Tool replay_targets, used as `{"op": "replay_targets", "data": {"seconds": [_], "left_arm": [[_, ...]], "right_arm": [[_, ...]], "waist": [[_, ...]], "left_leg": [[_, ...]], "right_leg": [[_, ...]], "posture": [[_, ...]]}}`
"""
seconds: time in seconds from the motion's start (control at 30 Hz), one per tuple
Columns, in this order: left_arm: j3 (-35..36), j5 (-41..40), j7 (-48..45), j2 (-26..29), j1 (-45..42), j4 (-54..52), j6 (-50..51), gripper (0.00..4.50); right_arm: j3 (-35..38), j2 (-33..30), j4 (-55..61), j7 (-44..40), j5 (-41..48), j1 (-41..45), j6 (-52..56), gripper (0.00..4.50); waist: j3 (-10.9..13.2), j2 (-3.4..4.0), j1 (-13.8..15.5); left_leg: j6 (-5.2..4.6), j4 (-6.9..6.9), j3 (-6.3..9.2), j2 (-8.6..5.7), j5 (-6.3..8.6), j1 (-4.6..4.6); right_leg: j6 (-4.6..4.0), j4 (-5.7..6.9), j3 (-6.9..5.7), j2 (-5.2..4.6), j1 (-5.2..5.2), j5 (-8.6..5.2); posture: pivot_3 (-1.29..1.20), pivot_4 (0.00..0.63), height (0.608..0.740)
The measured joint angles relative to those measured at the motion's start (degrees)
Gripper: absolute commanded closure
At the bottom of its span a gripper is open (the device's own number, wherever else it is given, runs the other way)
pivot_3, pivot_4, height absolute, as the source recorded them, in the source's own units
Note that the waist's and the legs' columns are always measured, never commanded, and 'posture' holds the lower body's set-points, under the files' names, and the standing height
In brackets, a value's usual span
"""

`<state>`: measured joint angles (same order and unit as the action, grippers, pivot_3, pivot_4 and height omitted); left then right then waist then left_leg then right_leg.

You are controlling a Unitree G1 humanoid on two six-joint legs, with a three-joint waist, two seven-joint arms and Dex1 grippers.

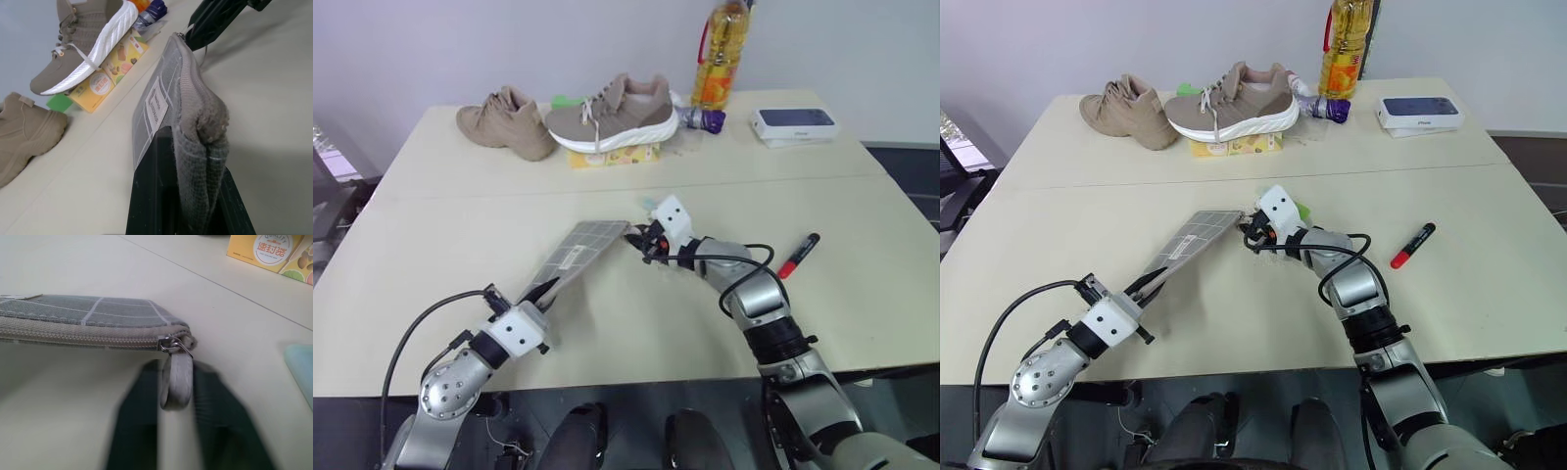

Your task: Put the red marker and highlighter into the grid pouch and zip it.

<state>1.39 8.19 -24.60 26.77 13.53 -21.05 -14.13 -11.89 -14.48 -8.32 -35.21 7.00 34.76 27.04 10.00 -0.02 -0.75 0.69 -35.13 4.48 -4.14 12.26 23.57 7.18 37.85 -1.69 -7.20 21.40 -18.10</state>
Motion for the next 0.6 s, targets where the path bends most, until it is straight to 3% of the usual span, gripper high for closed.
{"op": "replay_targets", "data": {"seconds": [0.3,0.6], "left_arm": [[-1.04,1.03,1.45,-2.49,-2.1,0.15,2.39,4.5],[-6.53,4.17,3.62,-6.59,-10.85,5.12,6.11,4.5]], "right_arm": [[-4.25,-3.85,6.54,-5.05,-1.51,-1.07,-1.18,4.47],[-9.99,-9.79,17.18,-13.19,-2.54,-3.27,-3.66,4.47]], "waist": [[0.01,-0.01,0.22],[0.03,-0.05,0.08]], "left_leg": [[0.0,-0.02,0.01,-0.01,0.0,0.01],[0.0,-0.01,0.02,0.0,0.0,0.02]], "right_leg": [[0.0,-0.05,-0.02,0.0,0.02,0.0],[0.01,-0.05,-0.03,0.02,-0.04,0.0]], "posture": [[0.0,0.15,0.739],[0.0,0.15,0.739]]}}
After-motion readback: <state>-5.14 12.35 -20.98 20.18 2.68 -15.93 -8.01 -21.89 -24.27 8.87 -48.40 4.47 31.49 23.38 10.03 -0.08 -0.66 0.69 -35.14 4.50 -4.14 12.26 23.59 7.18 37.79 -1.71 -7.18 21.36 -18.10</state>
